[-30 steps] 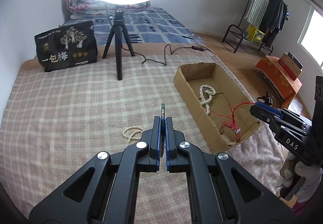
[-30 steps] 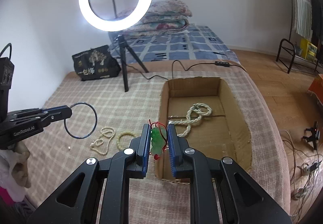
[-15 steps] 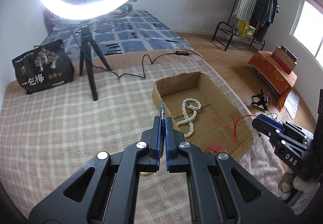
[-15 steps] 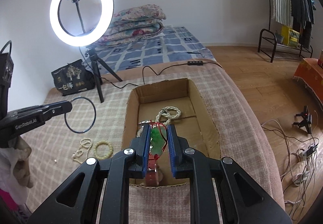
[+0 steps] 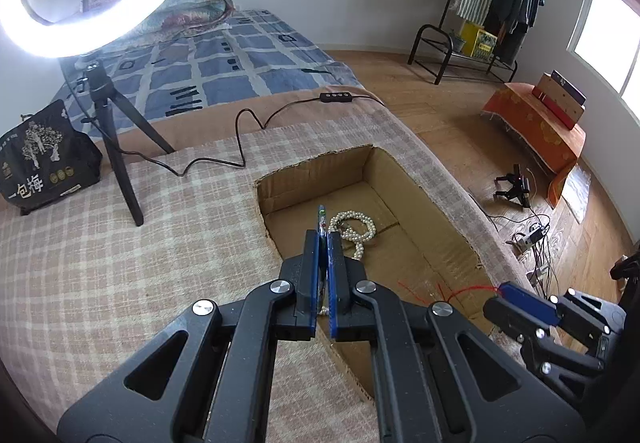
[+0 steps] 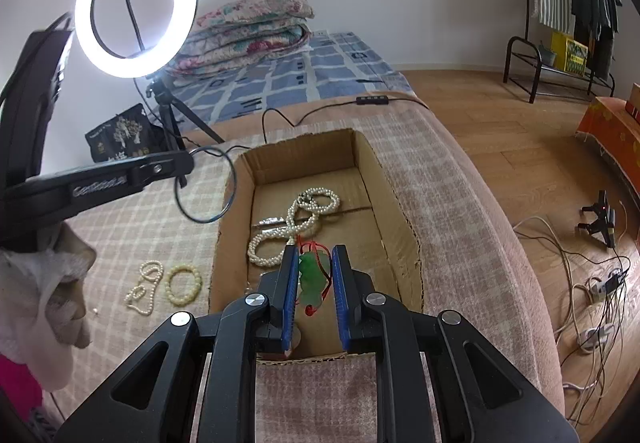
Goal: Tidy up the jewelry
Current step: 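Carry the bangle and pendant over the box and open both tools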
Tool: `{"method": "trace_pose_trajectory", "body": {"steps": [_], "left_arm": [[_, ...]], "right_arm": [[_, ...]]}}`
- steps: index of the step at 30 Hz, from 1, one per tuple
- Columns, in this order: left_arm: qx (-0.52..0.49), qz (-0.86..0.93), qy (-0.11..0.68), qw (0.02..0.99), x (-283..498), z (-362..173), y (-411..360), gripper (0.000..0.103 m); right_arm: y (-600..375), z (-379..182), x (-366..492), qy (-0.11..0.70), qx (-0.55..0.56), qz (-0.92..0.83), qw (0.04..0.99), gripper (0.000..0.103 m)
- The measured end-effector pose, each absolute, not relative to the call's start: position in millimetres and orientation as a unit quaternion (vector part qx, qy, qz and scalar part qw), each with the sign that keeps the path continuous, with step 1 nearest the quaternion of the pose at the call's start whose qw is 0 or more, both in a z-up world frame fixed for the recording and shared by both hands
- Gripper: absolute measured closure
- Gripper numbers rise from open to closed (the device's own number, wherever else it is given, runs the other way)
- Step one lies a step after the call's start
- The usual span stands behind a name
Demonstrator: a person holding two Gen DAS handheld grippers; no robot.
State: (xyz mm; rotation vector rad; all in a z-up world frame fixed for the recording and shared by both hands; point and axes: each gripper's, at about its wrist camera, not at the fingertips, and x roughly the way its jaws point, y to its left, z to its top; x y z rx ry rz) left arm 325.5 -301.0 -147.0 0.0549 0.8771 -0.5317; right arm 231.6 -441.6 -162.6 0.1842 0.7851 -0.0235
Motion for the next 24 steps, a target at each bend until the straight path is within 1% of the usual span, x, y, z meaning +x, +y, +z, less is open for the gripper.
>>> {"method": "trace_pose_trajectory", "body": {"steps": [9, 19, 20, 21, 22, 23, 24], "left_arm": [[0.030, -0.252, 0.441, 0.861, 345.3, -160.1, -317.8, 0.102], [0.028, -0.253, 0.444, 0.859, 350.9, -156.7, -317.9, 0.101], [0.028, -0.254, 0.445, 0.858, 351.2, -156.2, -317.9, 0.101], [0.028, -0.253, 0.447, 0.857, 351.4, -155.8, -317.9, 0.092], [0.025, -0.253, 0.448, 0.857, 351.2, -155.0, -317.1, 0.071], [0.021, -0.253, 0.445, 0.859, 350.4, -153.8, -316.1, 0.060], [0.017, -0.253, 0.440, 0.861, 349.0, -152.0, -314.6, 0.047]], "right_arm": [[-446.1, -167.3, 232.7, 0.390, 0.091, -0.020, 0.916, 0.088], [-442.0, -167.3, 234.1, 0.393, 0.082, -0.013, 0.916, 0.088], [-440.3, -167.3, 234.5, 0.394, 0.078, -0.013, 0.916, 0.085], [-438.6, -167.1, 234.9, 0.395, 0.073, -0.015, 0.916, 0.075], [-436.5, -166.6, 235.1, 0.395, 0.066, -0.021, 0.916, 0.067], [-436.0, -165.9, 235.1, 0.395, 0.061, -0.025, 0.916, 0.054], [-434.8, -165.0, 234.8, 0.393, 0.055, -0.031, 0.917, 0.045]]}}
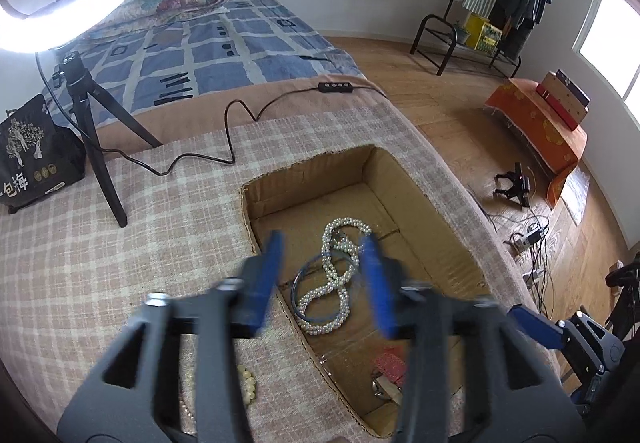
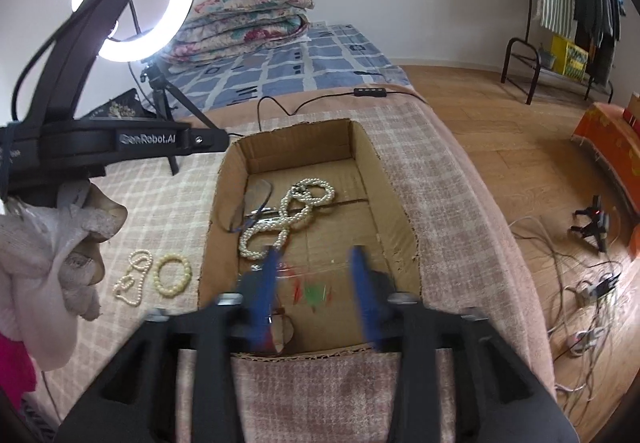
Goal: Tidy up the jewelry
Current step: 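Carry the bangle and pendant over the box and open both tools, then move both tools back toward the pearl necklace and bead bracelet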
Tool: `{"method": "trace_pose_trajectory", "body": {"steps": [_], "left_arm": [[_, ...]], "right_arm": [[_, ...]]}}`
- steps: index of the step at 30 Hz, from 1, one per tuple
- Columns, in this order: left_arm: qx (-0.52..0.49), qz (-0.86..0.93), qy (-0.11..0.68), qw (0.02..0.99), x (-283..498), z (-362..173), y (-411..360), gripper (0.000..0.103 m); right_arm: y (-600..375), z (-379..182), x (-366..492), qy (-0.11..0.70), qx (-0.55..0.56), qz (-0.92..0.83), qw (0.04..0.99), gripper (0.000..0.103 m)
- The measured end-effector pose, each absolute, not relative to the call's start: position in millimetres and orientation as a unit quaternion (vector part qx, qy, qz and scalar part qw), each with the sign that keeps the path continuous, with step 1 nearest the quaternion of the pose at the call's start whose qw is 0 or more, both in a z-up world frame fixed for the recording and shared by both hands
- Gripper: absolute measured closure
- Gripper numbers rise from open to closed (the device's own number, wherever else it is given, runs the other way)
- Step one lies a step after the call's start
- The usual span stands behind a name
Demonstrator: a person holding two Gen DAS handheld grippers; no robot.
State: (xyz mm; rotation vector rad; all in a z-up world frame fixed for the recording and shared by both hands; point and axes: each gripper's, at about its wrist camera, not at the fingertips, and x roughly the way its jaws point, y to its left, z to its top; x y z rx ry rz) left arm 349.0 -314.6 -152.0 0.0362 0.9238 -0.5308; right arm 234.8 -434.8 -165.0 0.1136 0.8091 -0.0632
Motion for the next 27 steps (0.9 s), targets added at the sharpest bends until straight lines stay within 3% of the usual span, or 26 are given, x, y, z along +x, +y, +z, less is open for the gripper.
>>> {"method": "trace_pose_trajectory", "body": {"steps": [3, 17, 27], "left_arm": [[0.015, -0.254, 0.434, 0.864, 346.1, -148.1, -311.9, 0.046], [0.020, -0.250, 0.412, 0.876, 331.9, -127.2, -288.1, 0.046], [-0.004, -0.250, 0.380, 0.890, 312.8, -105.1, -231.0, 0.046]], "right_arm": [[-432.7, -162.7, 234.6, 0.391, 0.046, -0.039, 0.918, 0.037], [-417.3, -151.7, 231.6, 0.392, 0.025, -0.041, 0.919, 0.037], [-398.0, -137.5, 226.6, 0.382, 0.013, -0.039, 0.923, 0.031]]}}
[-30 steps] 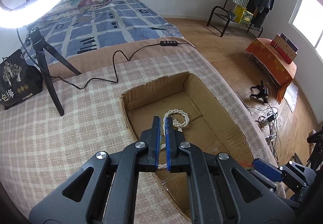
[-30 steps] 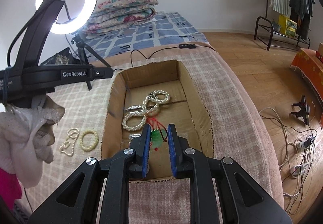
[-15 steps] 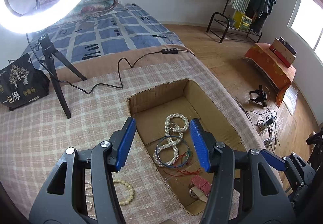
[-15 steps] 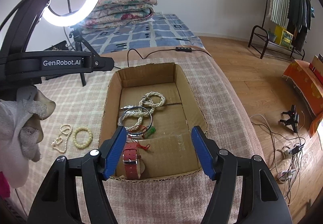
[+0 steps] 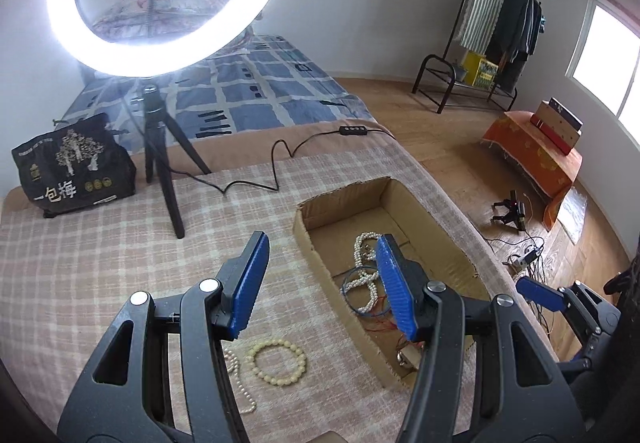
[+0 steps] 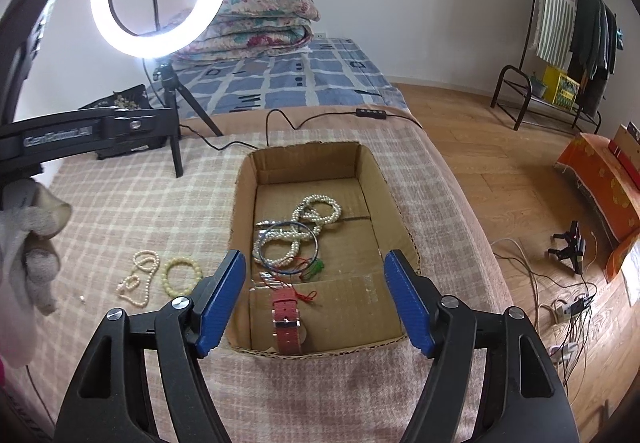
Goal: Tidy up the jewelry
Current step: 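Move both tools back toward the pearl necklace and bead bracelet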
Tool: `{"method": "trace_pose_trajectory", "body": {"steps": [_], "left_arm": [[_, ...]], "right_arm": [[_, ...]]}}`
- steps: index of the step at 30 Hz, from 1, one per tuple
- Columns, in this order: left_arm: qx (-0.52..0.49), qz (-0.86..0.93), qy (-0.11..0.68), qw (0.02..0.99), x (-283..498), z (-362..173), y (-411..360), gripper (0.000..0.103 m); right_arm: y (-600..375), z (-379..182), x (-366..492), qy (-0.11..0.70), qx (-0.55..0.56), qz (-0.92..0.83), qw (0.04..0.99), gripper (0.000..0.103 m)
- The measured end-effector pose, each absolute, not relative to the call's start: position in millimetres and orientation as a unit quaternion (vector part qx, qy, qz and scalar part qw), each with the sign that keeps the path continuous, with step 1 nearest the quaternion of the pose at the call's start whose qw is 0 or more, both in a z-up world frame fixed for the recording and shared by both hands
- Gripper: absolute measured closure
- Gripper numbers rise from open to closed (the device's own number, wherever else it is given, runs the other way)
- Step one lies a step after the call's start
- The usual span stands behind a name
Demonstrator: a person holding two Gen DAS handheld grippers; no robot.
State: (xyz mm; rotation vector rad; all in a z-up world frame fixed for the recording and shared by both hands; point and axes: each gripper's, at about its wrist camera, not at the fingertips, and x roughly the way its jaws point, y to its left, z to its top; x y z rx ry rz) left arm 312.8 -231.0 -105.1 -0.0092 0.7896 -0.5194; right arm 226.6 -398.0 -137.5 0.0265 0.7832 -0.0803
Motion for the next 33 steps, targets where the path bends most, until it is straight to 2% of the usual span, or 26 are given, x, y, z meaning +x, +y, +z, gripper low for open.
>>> {"method": "trace_pose_trajectory", "body": {"steps": [15, 26, 33], "left_arm": [[0.032, -0.174, 0.377, 0.909, 268.1, -95.8, -117.1, 0.046], [0.005, -0.139, 0.429, 0.892, 240.6, -147.8, -49.4, 0.046], [-0.020, -0.140, 0.472, 0.870, 224.0, -193.6, -21.6, 0.046]], "right_arm": [[-354.8, -135.7, 230.6, 0.350, -0.016, -0.006, 0.937, 0.031], [-311.2, -155.6, 245.6, 0.353, -0.020, 0.082, 0.932, 0.031], [-262.1, -183.0, 243.6, 0.374, -0.091, 0.169, 0.907, 0.031]]}}
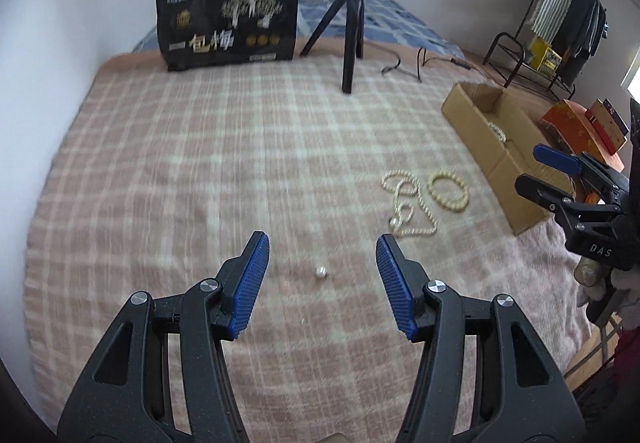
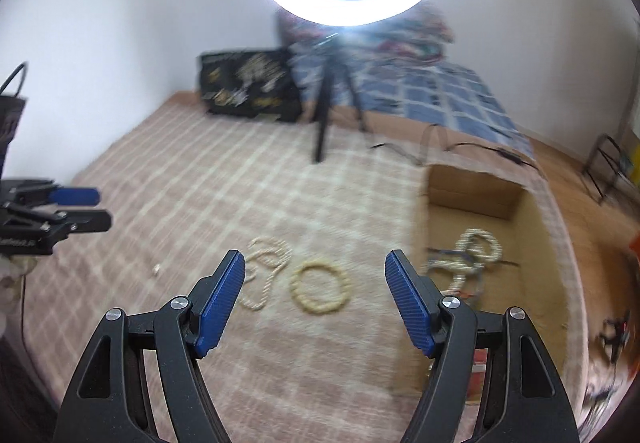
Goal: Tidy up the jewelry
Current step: 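Move both tools back toward the pearl necklace and bead bracelet, then grasp the loose pearl earring with the left tool while the right tool grasps the thin pearl necklace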
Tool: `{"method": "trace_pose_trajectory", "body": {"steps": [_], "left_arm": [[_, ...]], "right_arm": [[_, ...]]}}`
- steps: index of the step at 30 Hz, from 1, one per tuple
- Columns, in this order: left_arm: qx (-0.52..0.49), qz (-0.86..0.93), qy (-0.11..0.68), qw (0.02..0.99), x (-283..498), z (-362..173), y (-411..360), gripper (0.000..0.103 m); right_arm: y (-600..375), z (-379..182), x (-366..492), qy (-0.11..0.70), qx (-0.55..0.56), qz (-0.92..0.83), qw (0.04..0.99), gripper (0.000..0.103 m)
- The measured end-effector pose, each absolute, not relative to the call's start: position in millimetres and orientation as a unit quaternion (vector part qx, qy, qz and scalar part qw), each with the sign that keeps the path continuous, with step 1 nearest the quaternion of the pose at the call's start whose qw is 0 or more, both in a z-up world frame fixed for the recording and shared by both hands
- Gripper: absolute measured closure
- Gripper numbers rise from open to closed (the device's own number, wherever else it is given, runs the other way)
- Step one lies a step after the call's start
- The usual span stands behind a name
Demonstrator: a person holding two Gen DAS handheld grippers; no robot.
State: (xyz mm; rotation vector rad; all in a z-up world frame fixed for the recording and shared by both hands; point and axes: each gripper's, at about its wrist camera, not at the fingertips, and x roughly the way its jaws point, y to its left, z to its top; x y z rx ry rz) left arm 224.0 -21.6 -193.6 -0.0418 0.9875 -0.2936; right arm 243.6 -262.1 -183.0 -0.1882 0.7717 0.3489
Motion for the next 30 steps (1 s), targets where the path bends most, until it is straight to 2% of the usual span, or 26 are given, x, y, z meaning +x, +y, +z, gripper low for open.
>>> {"method": "trace_pose_trajectory", "body": {"steps": [6, 10, 12, 14, 15, 23, 26, 28, 30], "left_arm": [[-0.031, -0.143, 0.496, 0.856, 217.9, -221.6, -13.8, 0.046], [-0.029, -0.149, 0.502, 0.851, 218.5, -229.8, -17.1, 0.046], [-0.026, -0.152, 0.503, 0.851, 219.0, -232.7, -19.5, 0.046], [-0.022, -0.156, 0.506, 0.848, 219.5, -236.8, -22.0, 0.053], [-0.021, -0.156, 0.508, 0.847, 219.8, -238.8, -22.8, 0.056], [-0.011, -0.162, 0.523, 0.837, 226.8, -254.8, -32.1, 0.058], [-0.002, -0.160, 0.527, 0.835, 230.2, -261.4, -38.0, 0.061], [0.001, -0.159, 0.530, 0.833, 232.9, -265.3, -41.3, 0.067], [0.003, -0.155, 0.531, 0.833, 235.3, -268.0, -42.4, 0.067]], "right_arm": [[-233.1, -213.0, 242.1, 0.406, -0.143, 0.219, 0.876, 0.031], [-229.6, -230.7, 254.7, 0.451, -0.118, 0.220, 0.857, 0.032], [-232.4, -240.5, 263.2, 0.477, -0.085, 0.219, 0.847, 0.046], [-235.1, -249.2, 269.5, 0.495, -0.065, 0.210, 0.841, 0.053], [-236.7, -253.0, 272.6, 0.500, -0.058, 0.202, 0.840, 0.055], [-235.4, -265.4, 286.7, 0.516, -0.022, 0.181, 0.837, 0.070], [-236.3, -265.4, 290.1, 0.514, -0.008, 0.179, 0.839, 0.072], [-238.8, -264.7, 291.9, 0.512, 0.004, 0.176, 0.841, 0.074], [-241.4, -264.9, 293.8, 0.512, 0.014, 0.172, 0.841, 0.078]]}}
